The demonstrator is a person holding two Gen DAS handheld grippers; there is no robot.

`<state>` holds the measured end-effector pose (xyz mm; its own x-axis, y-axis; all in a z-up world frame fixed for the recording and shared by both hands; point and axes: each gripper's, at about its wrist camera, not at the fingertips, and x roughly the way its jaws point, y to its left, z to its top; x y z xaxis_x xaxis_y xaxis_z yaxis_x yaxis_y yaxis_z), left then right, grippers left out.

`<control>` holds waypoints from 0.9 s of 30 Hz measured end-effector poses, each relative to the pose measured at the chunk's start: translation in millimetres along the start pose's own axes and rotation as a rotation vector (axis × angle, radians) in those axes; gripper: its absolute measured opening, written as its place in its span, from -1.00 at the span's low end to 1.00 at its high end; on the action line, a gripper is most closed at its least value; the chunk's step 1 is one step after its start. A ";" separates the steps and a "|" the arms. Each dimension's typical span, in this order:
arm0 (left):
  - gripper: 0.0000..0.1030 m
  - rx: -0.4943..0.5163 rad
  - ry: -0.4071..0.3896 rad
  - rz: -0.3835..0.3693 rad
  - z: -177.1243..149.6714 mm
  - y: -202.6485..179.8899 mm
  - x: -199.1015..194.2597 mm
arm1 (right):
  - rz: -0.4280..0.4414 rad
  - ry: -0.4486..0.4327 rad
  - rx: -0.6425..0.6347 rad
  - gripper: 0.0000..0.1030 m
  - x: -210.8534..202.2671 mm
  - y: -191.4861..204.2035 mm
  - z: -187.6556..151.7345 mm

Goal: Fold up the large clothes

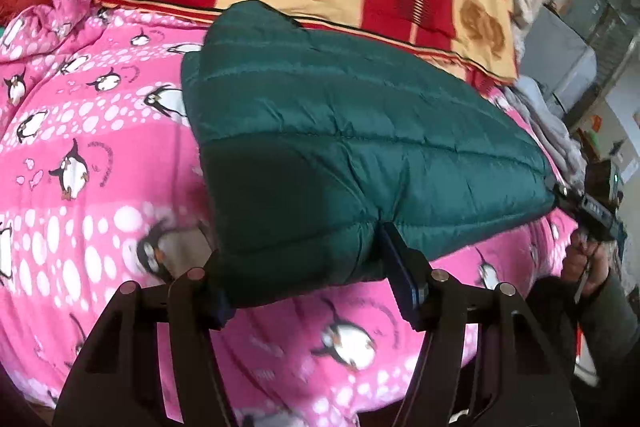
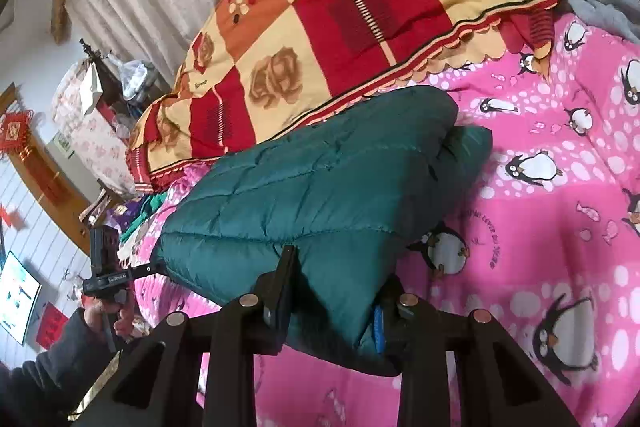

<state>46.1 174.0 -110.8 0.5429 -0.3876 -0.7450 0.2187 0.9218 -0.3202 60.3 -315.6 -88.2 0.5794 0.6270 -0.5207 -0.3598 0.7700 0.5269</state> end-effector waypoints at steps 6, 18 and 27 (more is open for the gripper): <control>0.27 0.037 0.056 -0.006 -19.9 -12.4 1.8 | -0.056 0.029 0.032 -0.39 -11.9 -16.0 -0.2; 0.99 0.069 -0.120 0.205 -41.8 -91.1 -97.2 | -0.385 0.117 0.019 0.05 -80.8 71.0 -22.5; 0.99 0.119 -0.108 0.262 -76.7 -175.5 -124.9 | -0.586 0.099 -0.261 0.05 -123.8 158.9 -67.5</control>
<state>-122.3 59.8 -6.5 0.6753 -0.1395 -0.7243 0.1499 0.9874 -0.0504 -117.9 -262.9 14.7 0.6681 0.0928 -0.7382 -0.1774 0.9834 -0.0369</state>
